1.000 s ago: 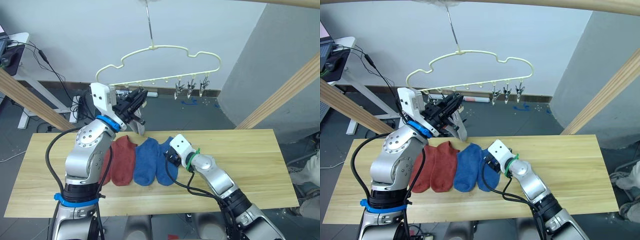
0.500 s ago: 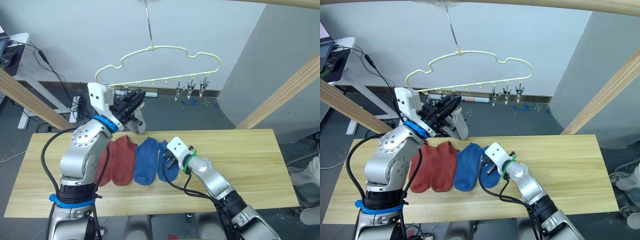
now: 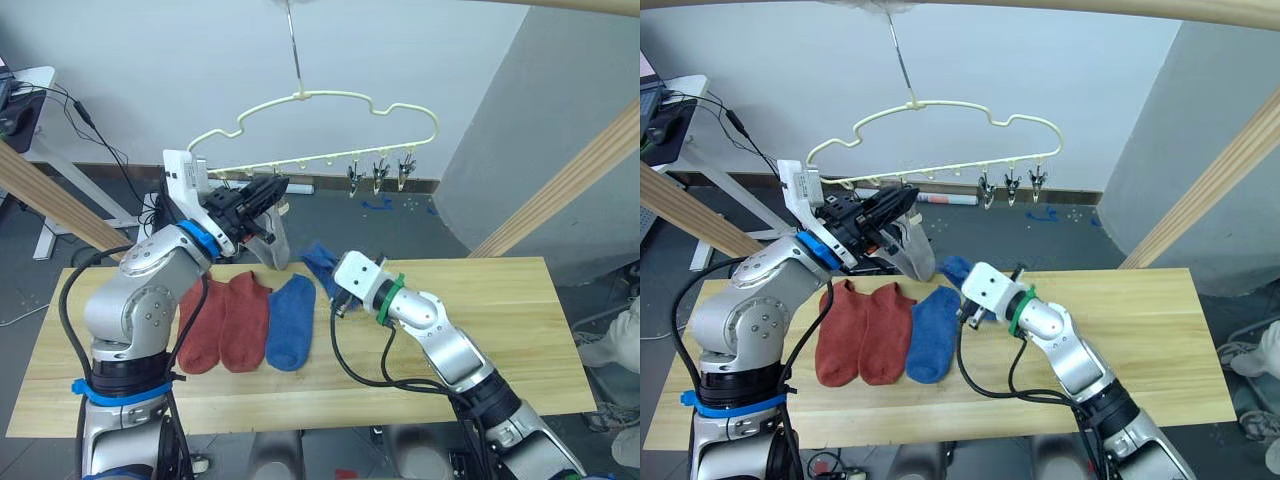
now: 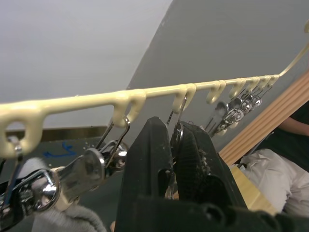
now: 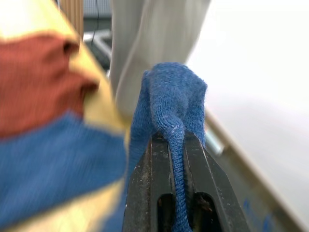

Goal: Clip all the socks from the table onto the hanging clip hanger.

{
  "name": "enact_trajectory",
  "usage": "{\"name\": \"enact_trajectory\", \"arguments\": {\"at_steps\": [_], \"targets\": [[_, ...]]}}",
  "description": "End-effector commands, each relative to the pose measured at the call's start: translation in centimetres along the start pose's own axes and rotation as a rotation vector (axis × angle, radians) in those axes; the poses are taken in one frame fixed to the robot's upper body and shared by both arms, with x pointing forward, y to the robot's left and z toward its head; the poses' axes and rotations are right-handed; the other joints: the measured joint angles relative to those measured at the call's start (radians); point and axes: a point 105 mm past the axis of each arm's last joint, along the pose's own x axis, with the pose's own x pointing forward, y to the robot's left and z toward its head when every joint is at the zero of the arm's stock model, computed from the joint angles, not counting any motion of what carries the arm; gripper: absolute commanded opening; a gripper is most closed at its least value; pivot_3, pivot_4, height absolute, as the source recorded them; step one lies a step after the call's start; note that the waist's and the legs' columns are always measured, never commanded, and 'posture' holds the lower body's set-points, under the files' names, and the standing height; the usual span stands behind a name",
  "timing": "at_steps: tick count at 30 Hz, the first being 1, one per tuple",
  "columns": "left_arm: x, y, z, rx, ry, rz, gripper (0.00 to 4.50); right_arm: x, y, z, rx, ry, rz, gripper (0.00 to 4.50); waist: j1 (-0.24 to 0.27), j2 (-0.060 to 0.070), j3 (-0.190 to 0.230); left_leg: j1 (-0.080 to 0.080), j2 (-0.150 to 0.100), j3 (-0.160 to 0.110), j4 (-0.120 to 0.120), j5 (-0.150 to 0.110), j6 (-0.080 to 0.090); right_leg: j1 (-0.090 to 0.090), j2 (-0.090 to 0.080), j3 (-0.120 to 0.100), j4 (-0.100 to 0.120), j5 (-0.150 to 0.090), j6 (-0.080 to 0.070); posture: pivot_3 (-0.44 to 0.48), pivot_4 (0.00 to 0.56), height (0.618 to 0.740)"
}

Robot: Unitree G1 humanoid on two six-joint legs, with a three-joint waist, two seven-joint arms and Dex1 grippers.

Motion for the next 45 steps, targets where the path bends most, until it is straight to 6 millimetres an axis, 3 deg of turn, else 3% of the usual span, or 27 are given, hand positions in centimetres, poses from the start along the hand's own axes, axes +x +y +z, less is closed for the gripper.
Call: {"name": "enact_trajectory", "arguments": {"at_steps": [1,14,31,45], "targets": [[-0.2,-1.0,1.7,0.037,-0.042,-0.027,0.18,0.5,-0.4,2.5,-0.038,-0.100,-0.027,0.00,0.001,0.000,0.000,0.000,0.000,0.000,0.000,0.000,0.000,0.000,0.000,0.000,0.000,0.000,0.000,-0.028,0.331,0.735],[0.2,-1.4,1.3,-0.018,-0.047,-0.019,0.18,1.7,0.0,4.1,-0.061,-0.162,-0.040,0.00,0.001,0.000,0.000,0.000,0.000,0.000,0.000,0.001,-0.001,0.000,-0.002,0.000,0.000,0.000,0.000,-0.022,0.323,0.735],[-0.4,-1.1,0.7,-0.021,-0.029,-0.002,0.18,2.2,-1.5,5.0,-0.033,-0.202,-0.120,0.00,0.001,0.000,0.000,0.000,0.000,0.000,0.000,0.001,-0.001,0.000,-0.003,0.000,0.000,0.000,0.000,-0.019,0.318,0.735],[-0.4,-0.7,0.9,-0.016,-0.040,0.015,0.18,1.4,-1.0,4.0,0.006,-0.176,-0.122,0.00,0.002,0.000,0.000,0.000,0.000,0.000,0.000,0.001,-0.001,0.000,-0.003,0.000,0.000,0.000,0.000,-0.018,0.317,0.735]]}}
